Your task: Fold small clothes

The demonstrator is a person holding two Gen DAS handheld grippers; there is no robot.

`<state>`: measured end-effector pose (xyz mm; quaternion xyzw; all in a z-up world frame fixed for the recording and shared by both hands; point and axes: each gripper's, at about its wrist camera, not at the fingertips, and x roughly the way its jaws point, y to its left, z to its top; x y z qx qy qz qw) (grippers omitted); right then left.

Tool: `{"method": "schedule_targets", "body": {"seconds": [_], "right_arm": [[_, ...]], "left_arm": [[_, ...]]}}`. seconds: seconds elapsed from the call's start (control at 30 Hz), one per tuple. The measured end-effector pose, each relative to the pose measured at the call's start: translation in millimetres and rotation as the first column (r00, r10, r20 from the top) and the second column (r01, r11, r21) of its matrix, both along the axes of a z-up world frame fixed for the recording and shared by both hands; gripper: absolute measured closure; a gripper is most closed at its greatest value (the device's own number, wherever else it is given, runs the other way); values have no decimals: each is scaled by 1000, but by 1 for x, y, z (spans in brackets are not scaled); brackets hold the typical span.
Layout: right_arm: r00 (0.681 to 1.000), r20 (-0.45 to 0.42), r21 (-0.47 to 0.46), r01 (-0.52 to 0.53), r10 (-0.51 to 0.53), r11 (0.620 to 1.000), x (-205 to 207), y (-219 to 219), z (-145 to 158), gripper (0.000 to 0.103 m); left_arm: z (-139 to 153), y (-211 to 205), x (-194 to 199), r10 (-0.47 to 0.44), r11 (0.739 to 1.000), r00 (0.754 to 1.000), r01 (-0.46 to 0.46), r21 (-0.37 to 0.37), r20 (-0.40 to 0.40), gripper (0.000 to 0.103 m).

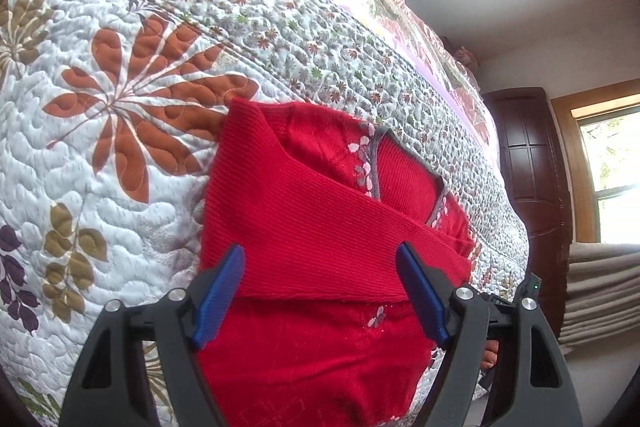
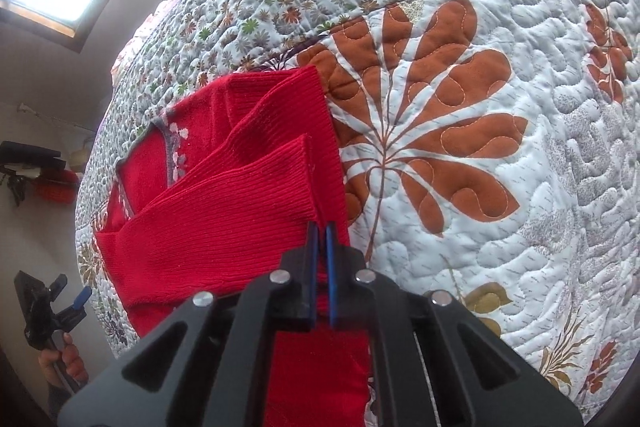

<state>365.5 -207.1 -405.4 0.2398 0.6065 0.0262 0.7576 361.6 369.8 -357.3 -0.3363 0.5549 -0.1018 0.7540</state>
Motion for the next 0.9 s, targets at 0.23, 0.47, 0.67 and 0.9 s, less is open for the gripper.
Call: {"method": "schedule_targets", "body": {"seconds": [0.23,0.47,0.67,0.9], "right_arm": [[995,96,9,32,-32,999,4,0,30,87],[999,-2,14,-40,40,999,26,24,-4,88],[1000,10,-8,28,-28,1000,4,2,6,87],[999,-38,69,34,-31,997,-110,0,26,57]], "left_arm": [[-26,7,25,43,983,999,-42,-181,1,25],[-72,6,42,11,995,993,-22,-96,-120,24],[-63,17,22,16,996,995,-26,-91,-103,24],[-46,33,-83,-52,995,992,42,-90,-112,18]]}}
